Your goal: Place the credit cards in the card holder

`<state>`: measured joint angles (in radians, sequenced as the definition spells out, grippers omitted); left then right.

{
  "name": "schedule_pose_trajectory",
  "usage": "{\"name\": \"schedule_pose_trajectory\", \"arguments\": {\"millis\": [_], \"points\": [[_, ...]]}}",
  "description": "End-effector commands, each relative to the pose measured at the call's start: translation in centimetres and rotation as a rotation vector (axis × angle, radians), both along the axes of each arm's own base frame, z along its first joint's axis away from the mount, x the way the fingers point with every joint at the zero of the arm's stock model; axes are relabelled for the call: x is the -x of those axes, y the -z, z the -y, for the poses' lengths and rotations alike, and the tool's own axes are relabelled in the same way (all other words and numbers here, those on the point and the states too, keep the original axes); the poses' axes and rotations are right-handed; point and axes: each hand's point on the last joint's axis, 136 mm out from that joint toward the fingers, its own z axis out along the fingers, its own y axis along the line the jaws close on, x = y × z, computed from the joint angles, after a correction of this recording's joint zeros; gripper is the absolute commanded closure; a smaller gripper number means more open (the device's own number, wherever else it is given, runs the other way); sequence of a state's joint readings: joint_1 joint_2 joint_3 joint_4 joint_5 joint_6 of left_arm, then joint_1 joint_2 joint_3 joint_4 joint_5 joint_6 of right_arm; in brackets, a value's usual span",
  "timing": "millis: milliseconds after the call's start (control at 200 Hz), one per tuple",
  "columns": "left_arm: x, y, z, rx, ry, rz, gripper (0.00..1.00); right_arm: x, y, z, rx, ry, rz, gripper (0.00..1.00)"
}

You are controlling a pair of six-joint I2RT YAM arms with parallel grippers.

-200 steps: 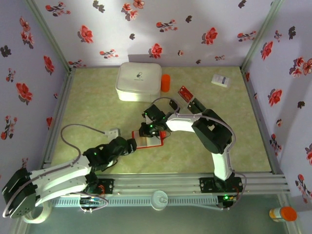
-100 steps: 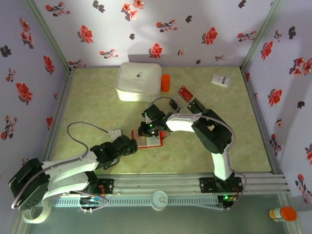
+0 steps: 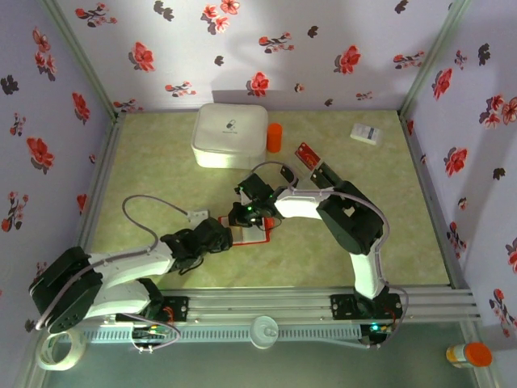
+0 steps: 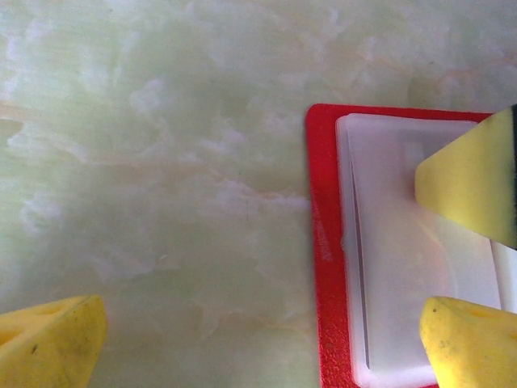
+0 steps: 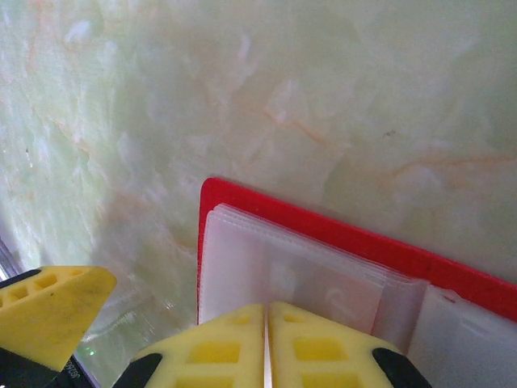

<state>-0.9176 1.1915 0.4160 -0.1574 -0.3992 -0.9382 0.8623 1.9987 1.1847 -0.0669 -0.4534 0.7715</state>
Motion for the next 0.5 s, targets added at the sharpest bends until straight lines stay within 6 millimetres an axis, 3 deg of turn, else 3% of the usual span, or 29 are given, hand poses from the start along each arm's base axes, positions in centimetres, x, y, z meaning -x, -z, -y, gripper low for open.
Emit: {"name": "schedule_pose_trajectory", "arguments": {"millis": [0,250,375,495], "points": [[0.1,0.7,-0.4,-0.015,0.003,-0.007,0.0,0.5,0.0,-0.3,-0.001,-0.005,-0.026,0.89],[1.0,2.1,-1.5,-0.056,-0.023,-0.063,0.0,-1.6,-3.8,0.5,-0.029,0.016,0.038,0.86],[1.4,2.6,-2.1,-0.073,-0.041,-0.086,0.0,-3.7,-5.8,2.8,-0.005,0.047,0.087,0.82],[1.5,2.6,-2.3,-0.075,-0.052,-0.091,0.0,-6.0,-6.6,6.4,0.079,0.08,0.138,0.74]]}}
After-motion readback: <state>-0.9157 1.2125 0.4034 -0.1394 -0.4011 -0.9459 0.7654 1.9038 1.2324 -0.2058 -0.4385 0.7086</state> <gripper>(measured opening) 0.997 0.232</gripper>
